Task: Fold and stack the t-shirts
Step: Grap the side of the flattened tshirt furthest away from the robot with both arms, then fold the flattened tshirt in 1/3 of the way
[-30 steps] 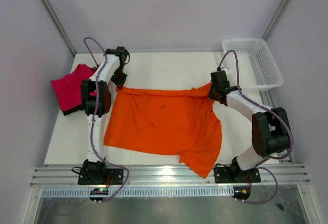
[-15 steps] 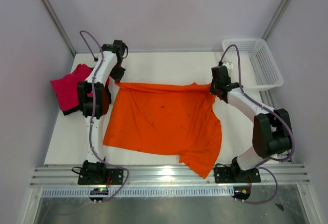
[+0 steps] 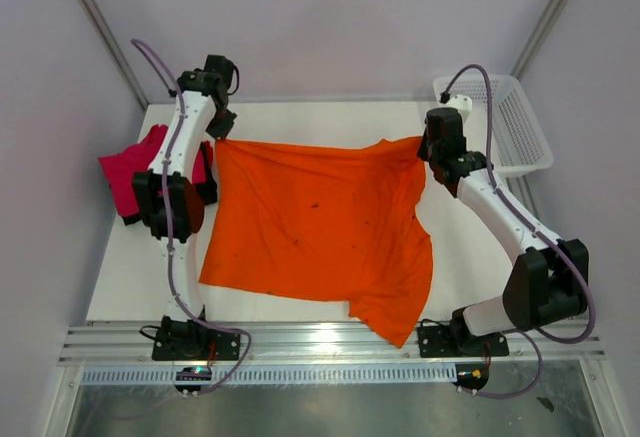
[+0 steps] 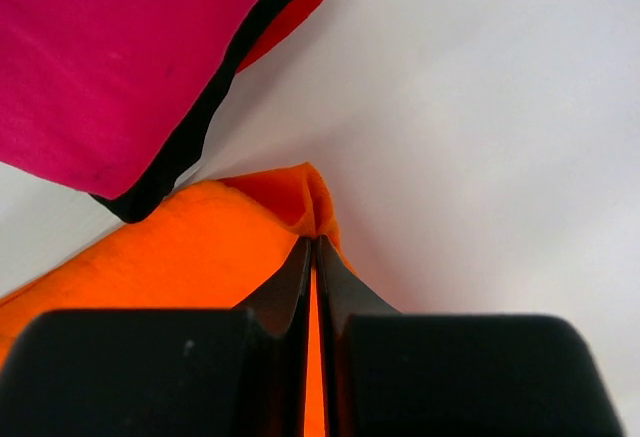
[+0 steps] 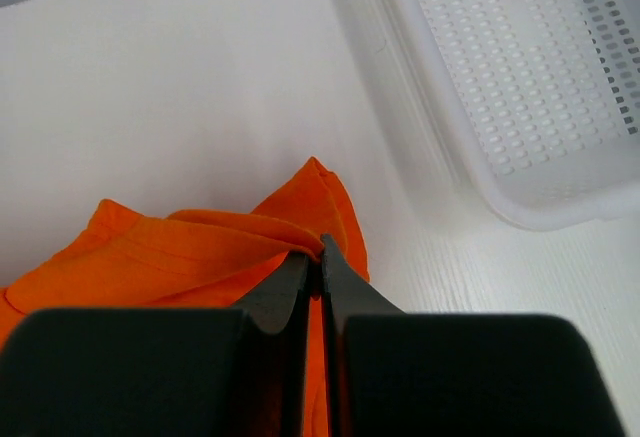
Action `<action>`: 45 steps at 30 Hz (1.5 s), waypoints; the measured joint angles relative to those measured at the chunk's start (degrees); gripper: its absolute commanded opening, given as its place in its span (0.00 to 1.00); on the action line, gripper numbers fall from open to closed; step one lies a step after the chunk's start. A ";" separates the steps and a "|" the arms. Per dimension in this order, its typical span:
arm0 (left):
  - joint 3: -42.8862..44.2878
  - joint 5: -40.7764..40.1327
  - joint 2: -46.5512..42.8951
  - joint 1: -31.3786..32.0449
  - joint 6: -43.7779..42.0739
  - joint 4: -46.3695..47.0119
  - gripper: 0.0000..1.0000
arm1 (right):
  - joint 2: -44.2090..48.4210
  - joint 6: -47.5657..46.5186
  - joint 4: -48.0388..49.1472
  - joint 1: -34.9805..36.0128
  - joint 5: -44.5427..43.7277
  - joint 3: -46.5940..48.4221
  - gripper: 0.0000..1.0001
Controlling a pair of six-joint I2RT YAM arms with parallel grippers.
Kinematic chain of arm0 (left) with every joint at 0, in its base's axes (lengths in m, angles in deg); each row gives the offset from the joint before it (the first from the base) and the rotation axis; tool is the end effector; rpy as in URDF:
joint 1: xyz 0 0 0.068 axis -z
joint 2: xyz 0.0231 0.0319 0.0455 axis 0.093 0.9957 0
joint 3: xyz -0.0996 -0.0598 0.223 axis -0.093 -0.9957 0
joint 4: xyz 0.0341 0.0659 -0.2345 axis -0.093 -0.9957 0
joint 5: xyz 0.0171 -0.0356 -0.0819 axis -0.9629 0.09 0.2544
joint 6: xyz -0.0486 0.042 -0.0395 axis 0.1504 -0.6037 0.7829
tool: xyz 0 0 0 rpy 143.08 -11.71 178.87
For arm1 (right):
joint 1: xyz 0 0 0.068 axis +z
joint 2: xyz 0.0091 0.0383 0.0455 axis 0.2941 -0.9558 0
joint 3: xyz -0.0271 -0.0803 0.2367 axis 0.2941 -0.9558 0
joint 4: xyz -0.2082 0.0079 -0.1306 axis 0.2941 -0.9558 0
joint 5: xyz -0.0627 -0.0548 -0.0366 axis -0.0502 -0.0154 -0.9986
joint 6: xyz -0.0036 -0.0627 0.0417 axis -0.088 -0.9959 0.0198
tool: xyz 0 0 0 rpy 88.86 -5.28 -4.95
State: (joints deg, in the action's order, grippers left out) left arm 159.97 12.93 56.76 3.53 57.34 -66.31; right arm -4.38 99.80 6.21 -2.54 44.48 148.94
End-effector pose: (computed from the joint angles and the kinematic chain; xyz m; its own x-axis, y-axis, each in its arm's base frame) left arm 0.4259 -0.0413 0.2719 -0.4200 -0.7602 -0.4957 -0.8130 0.5579 -0.1667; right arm 0.3322 0.0603 0.2751 -0.4627 0.1708 -0.8699 0.2474 0.9672 0.0584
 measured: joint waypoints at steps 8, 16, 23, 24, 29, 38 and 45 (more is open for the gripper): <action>-3.56 0.85 -0.83 0.00 -1.75 0.20 0.00 | 6.12 1.27 -0.39 0.11 1.49 -3.58 0.04; -15.96 2.21 -5.86 0.92 -3.19 0.70 0.00 | 12.98 3.56 -2.27 2.45 2.49 -10.95 0.04; -22.99 2.47 -13.03 1.68 -4.61 1.46 0.00 | 18.25 6.10 -4.24 4.48 2.97 -17.25 0.03; -23.54 2.47 -13.73 1.66 -4.83 1.51 0.00 | 18.88 6.34 -4.61 4.50 3.04 -17.99 0.03; -26.84 2.40 -15.21 1.68 -5.99 2.03 0.00 | 21.70 7.85 -6.78 4.63 3.34 -20.83 0.03; -30.82 -0.52 -15.56 1.68 -7.43 2.32 0.00 | 26.88 8.92 -9.49 4.79 3.30 -22.88 0.03; -30.82 -4.04 -16.15 1.68 -7.93 2.08 0.00 | 27.56 9.05 -9.90 4.83 3.30 -23.08 0.03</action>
State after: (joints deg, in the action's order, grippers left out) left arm 129.16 8.88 40.61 5.21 49.41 -64.23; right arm 23.19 108.85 -3.69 2.29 47.79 125.86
